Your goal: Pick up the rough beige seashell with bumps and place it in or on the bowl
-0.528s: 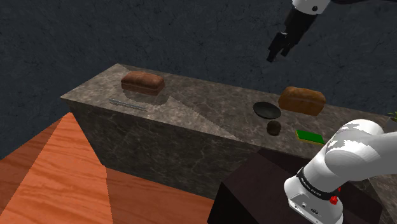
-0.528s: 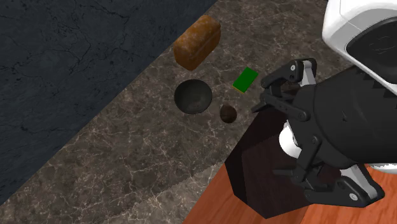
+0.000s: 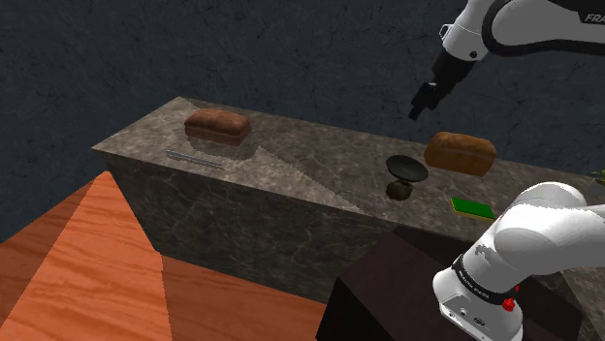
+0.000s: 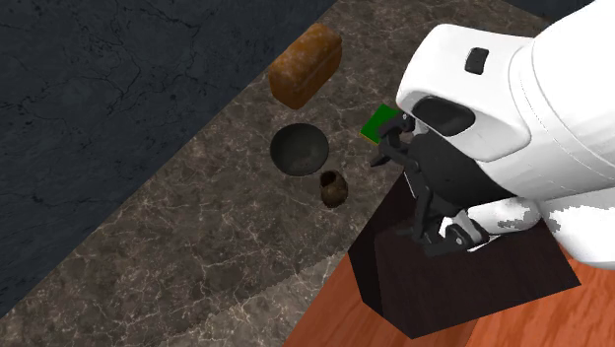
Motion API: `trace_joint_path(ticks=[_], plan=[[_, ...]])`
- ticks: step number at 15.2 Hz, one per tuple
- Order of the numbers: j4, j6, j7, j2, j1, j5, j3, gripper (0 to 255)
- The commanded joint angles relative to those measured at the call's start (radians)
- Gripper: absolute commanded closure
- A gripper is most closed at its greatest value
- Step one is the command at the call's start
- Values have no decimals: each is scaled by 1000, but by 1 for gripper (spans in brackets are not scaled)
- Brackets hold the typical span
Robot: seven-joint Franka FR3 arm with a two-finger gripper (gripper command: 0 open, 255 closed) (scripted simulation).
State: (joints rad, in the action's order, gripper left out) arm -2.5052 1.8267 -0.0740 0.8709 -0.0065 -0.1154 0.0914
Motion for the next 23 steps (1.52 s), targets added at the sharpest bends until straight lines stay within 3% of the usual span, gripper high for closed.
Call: trace_joint_path(ticks=[1, 12, 19, 23], plan=[[-67, 49, -25, 16, -7, -15, 25, 0], [-354, 358, -198, -20, -87, -147, 217, 0], [-452, 632, -325, -208, -144, -247, 374, 0], [-468, 773, -378, -337, -145, -273, 445, 0]])
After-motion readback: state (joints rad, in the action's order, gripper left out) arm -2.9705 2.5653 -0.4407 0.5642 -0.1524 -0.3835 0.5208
